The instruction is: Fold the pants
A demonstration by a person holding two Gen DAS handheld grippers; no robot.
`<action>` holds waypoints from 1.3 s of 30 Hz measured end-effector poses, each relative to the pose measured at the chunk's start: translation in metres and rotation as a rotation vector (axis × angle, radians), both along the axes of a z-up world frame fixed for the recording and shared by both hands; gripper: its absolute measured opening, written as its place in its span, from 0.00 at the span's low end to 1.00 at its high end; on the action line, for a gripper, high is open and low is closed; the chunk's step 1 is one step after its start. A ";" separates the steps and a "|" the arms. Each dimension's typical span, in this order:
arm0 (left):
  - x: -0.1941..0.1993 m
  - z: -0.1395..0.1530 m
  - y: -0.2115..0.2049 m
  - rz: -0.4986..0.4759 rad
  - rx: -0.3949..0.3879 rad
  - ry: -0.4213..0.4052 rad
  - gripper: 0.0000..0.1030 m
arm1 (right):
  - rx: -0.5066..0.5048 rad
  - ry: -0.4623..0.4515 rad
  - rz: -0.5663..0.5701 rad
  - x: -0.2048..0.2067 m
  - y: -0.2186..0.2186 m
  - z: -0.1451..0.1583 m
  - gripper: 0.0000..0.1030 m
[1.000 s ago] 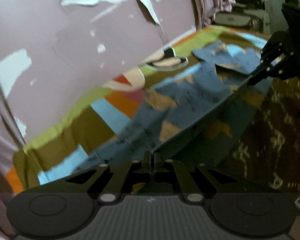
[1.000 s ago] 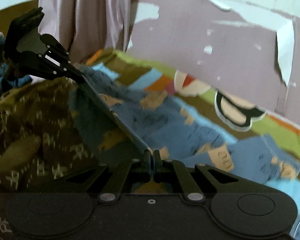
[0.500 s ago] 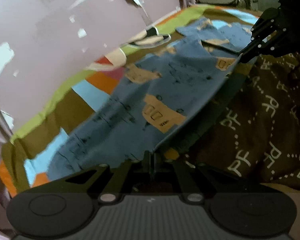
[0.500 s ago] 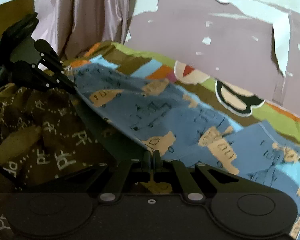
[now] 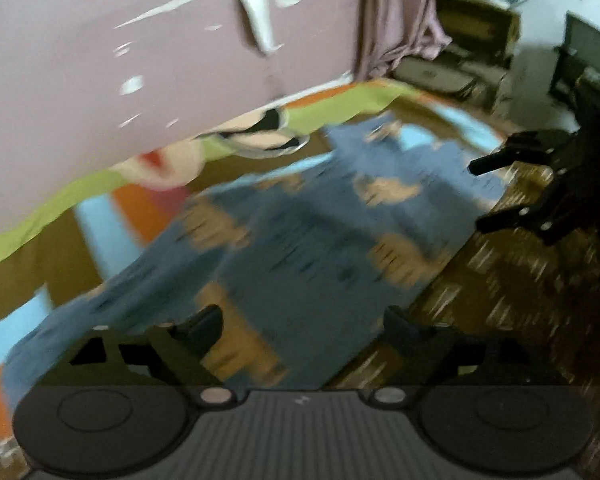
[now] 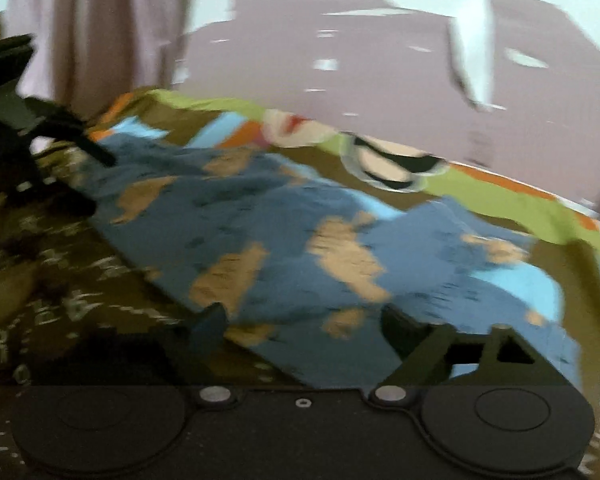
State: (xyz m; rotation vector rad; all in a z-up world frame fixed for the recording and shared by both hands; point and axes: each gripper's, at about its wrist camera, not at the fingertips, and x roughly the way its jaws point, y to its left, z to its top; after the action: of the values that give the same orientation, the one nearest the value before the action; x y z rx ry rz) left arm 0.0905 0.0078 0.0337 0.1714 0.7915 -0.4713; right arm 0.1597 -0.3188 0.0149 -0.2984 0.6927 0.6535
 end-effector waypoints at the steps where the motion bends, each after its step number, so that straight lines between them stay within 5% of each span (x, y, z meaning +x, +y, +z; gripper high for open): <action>1: 0.006 -0.001 -0.011 -0.013 -0.027 -0.008 0.95 | -0.005 -0.003 -0.038 0.004 -0.008 0.003 0.98; 8: 0.056 -0.018 -0.083 -0.060 -0.269 0.045 0.95 | -0.002 0.066 -0.158 0.038 -0.063 0.013 0.99; 11: 0.078 -0.033 -0.098 -0.015 -0.318 0.079 0.87 | 0.062 0.108 -0.207 0.067 -0.074 0.016 0.99; 15: 0.100 -0.051 -0.109 0.113 -0.326 0.163 0.61 | 0.192 0.195 -0.249 0.119 -0.064 0.020 0.94; 20: 0.110 -0.062 -0.107 0.176 -0.352 0.224 0.49 | 0.270 0.342 -0.302 0.181 -0.026 0.013 0.76; 24: 0.115 -0.066 -0.102 0.210 -0.375 0.280 0.30 | 0.231 0.453 -0.382 0.218 0.012 -0.005 0.66; 28: 0.120 -0.067 -0.103 0.211 -0.362 0.301 0.21 | 0.178 0.506 -0.452 0.238 0.039 -0.022 0.62; 34: 0.122 -0.070 -0.103 0.228 -0.343 0.317 0.13 | 0.044 0.462 -0.444 0.246 0.072 -0.032 0.56; 39: 0.119 -0.069 -0.107 0.229 -0.317 0.301 0.03 | -0.060 0.400 -0.455 0.244 0.079 -0.036 0.09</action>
State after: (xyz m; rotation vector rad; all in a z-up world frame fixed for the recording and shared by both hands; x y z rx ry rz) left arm 0.2092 -0.0988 -0.0350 -0.2888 1.0051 -0.4032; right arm 0.4032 -0.2396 -0.0213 -0.0560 1.1235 0.2552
